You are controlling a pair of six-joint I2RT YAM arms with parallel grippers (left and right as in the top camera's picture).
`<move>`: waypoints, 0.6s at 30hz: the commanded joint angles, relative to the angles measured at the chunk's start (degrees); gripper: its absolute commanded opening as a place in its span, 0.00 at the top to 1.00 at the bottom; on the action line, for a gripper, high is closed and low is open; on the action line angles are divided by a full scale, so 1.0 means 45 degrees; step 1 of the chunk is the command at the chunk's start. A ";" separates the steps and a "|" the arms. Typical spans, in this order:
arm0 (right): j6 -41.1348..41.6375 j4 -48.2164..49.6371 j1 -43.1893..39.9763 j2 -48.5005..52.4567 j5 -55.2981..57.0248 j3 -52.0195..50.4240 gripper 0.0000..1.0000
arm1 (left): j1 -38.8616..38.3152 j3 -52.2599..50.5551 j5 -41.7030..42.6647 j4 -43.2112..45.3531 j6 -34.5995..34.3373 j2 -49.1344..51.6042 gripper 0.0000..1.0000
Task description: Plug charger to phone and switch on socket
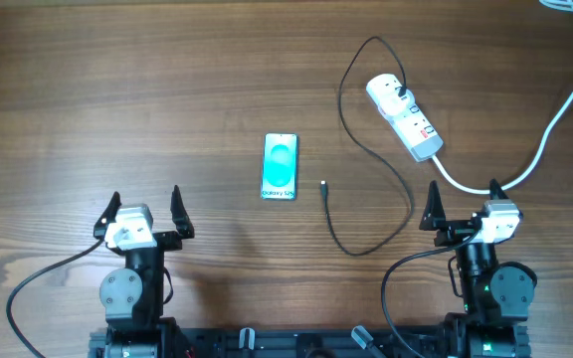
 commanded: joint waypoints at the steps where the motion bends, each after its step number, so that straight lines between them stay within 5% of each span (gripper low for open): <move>1: 0.0155 0.0034 0.0029 0.0063 0.0170 -0.0015 0.00 | 0.0083 -0.0083 0.2652 0.0102 -0.0437 -0.0092 0.00; 11: 0.0155 0.0034 0.0029 0.0063 0.0170 -0.0015 0.00 | 0.0083 -0.0083 0.5144 0.1744 -0.0471 -0.0092 0.00; 18: 0.0155 0.0034 0.0029 0.0063 0.0170 -0.0015 0.00 | 0.0083 -0.0068 0.6358 0.6946 -0.1909 -0.0092 0.00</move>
